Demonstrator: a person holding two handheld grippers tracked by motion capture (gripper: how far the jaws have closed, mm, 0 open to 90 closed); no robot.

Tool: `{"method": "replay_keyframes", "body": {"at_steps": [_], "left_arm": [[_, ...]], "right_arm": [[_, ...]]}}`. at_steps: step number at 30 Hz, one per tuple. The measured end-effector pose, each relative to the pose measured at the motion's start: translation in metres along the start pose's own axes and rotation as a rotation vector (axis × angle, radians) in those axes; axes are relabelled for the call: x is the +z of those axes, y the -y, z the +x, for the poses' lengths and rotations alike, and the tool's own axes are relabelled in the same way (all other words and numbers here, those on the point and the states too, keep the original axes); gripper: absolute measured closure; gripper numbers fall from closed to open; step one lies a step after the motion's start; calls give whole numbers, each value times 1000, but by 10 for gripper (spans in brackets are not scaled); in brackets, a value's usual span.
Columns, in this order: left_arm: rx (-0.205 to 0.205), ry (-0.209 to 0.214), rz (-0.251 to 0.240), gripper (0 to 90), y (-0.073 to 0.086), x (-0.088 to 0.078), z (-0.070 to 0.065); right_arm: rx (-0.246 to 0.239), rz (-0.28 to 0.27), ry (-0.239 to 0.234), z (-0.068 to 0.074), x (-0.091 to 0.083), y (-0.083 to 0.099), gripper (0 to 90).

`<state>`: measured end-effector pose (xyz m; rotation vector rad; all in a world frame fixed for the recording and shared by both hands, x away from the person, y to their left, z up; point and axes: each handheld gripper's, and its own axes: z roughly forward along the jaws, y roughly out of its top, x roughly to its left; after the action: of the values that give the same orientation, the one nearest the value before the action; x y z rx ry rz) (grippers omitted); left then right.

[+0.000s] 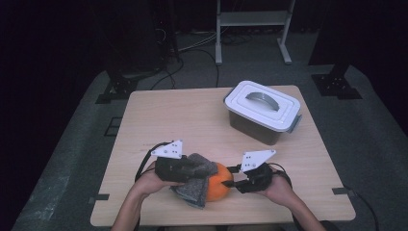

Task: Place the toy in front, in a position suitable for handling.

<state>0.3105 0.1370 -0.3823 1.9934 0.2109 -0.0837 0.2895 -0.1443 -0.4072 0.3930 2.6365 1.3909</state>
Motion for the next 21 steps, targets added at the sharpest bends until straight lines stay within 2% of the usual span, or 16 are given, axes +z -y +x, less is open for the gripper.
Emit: {"method": "replay_keyframes", "body": {"at_steps": [1,6,10,13,15,19,21], "left_arm": [[13,6,7,709,-2,3,-2],[24,24,22,709,-4,13,-6],[20,-11,37,709,0,7,-1],[-21,-42,30,708,8,-1,7],[-40,-41,27,708,12,-4,10],[-48,-21,32,708,15,-1,10],[-39,3,43,708,14,2,8]], "right_arm": [[20,-8,-3,0,0,-1,547],[3,10,4,3,4,-1,547],[-44,7,-16,0,1,5,556],[-62,12,-16,-3,-1,9,555],[-41,12,-26,-7,-2,11,532],[30,11,-55,-9,0,10,350],[62,7,-71,-10,0,9,292]]}}
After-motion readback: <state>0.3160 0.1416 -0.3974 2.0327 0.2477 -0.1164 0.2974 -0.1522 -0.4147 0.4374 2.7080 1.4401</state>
